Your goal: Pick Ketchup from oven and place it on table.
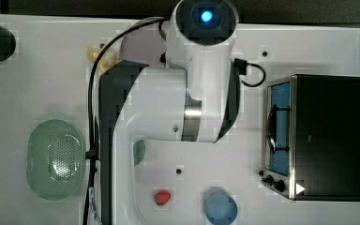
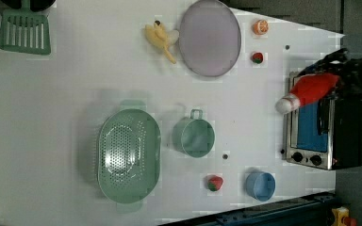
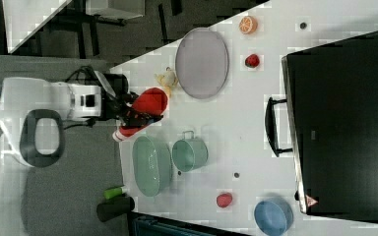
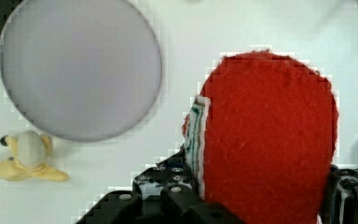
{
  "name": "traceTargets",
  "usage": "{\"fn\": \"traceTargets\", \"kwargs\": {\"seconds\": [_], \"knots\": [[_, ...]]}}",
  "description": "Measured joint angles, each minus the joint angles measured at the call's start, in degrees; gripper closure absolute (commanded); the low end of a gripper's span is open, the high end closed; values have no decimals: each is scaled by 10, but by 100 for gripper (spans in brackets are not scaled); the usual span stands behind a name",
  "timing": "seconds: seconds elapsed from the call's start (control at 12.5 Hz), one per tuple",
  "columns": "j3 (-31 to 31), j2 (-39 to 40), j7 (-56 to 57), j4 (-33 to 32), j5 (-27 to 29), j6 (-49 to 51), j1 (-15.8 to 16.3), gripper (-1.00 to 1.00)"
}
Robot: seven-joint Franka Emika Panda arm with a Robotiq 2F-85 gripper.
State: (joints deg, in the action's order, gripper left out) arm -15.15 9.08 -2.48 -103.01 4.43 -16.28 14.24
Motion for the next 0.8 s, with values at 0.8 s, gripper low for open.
{"fn": "traceTargets", "kwargs": {"seconds": [0.8], "knots": [[3,83,2,-237,-14,-243,8,-27]]}}
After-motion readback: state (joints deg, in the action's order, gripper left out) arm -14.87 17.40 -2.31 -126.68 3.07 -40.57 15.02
